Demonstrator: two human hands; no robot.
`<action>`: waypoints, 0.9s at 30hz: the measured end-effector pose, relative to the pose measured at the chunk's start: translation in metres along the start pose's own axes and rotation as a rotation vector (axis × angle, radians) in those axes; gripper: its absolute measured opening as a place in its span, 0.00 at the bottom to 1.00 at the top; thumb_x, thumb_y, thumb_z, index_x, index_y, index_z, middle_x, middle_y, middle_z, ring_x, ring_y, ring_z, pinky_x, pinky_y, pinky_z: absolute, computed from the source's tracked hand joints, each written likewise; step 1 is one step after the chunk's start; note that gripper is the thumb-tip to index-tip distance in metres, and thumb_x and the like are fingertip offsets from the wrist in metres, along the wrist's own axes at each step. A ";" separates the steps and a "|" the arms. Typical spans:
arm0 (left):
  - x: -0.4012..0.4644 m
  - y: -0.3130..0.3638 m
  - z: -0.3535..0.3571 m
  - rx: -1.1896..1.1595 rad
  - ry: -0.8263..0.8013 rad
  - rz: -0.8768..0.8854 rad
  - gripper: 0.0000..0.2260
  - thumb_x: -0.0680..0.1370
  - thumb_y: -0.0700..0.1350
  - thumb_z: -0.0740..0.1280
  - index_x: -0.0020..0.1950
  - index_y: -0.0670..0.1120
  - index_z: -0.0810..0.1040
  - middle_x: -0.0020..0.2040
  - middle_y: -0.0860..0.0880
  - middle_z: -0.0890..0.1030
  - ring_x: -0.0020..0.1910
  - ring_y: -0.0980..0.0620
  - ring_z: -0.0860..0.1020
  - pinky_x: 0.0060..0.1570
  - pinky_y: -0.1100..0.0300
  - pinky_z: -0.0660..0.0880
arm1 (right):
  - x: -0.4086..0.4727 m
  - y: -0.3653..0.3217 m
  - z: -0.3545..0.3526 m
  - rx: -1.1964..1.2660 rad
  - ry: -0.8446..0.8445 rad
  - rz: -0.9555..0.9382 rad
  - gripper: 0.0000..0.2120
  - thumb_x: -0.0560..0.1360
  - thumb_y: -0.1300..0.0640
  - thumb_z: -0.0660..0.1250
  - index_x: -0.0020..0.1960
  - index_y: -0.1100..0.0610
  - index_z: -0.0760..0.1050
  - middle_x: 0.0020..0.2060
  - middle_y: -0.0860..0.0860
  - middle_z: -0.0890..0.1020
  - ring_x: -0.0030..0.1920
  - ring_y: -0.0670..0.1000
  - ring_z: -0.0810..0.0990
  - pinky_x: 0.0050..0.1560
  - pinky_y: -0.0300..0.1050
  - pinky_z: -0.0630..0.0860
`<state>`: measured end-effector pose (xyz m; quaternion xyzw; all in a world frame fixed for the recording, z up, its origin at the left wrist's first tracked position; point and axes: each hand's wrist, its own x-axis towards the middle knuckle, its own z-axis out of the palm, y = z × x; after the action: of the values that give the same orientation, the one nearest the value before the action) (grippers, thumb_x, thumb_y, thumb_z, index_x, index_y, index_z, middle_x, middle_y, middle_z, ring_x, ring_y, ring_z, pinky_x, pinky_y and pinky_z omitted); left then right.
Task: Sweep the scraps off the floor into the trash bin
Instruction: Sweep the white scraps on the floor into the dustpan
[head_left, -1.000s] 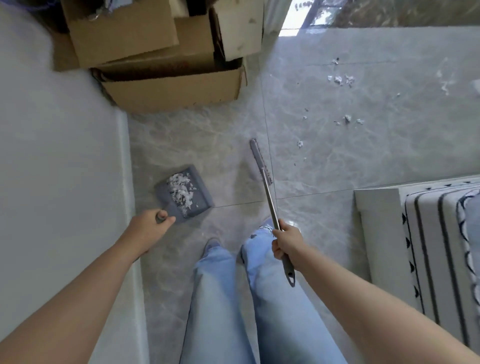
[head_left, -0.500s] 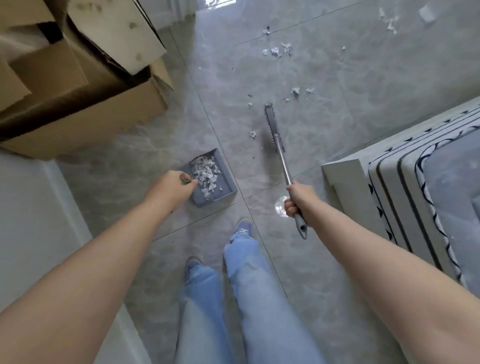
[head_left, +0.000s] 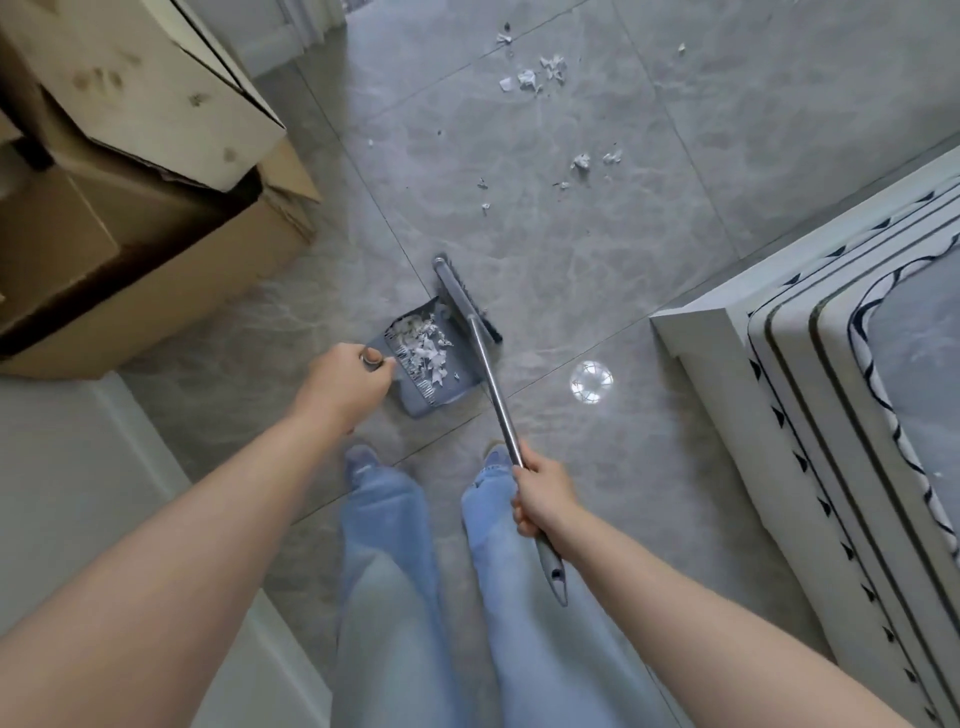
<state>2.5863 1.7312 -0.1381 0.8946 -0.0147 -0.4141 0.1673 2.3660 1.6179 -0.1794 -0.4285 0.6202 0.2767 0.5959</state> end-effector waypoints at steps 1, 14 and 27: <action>0.003 0.002 -0.003 0.009 -0.006 0.006 0.11 0.79 0.50 0.66 0.46 0.43 0.80 0.41 0.42 0.81 0.31 0.42 0.74 0.31 0.59 0.70 | -0.008 0.006 0.001 0.045 -0.008 0.000 0.20 0.80 0.64 0.51 0.65 0.51 0.73 0.24 0.50 0.61 0.23 0.48 0.59 0.24 0.36 0.56; 0.008 -0.001 -0.025 -0.020 -0.158 0.105 0.11 0.80 0.46 0.64 0.37 0.47 0.74 0.44 0.40 0.81 0.42 0.40 0.78 0.39 0.58 0.69 | -0.016 -0.034 0.071 0.345 0.042 0.168 0.17 0.81 0.63 0.51 0.56 0.42 0.69 0.22 0.49 0.62 0.19 0.47 0.59 0.19 0.33 0.55; 0.040 0.044 -0.026 0.364 -0.313 0.388 0.09 0.78 0.55 0.65 0.48 0.50 0.78 0.41 0.44 0.81 0.35 0.43 0.76 0.38 0.54 0.79 | -0.032 -0.004 0.027 0.677 0.298 0.083 0.27 0.79 0.63 0.55 0.75 0.44 0.63 0.19 0.46 0.62 0.18 0.46 0.58 0.18 0.33 0.56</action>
<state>2.6365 1.6909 -0.1381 0.8158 -0.2848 -0.4975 0.0761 2.3803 1.6453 -0.1515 -0.2173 0.7734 0.0141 0.5953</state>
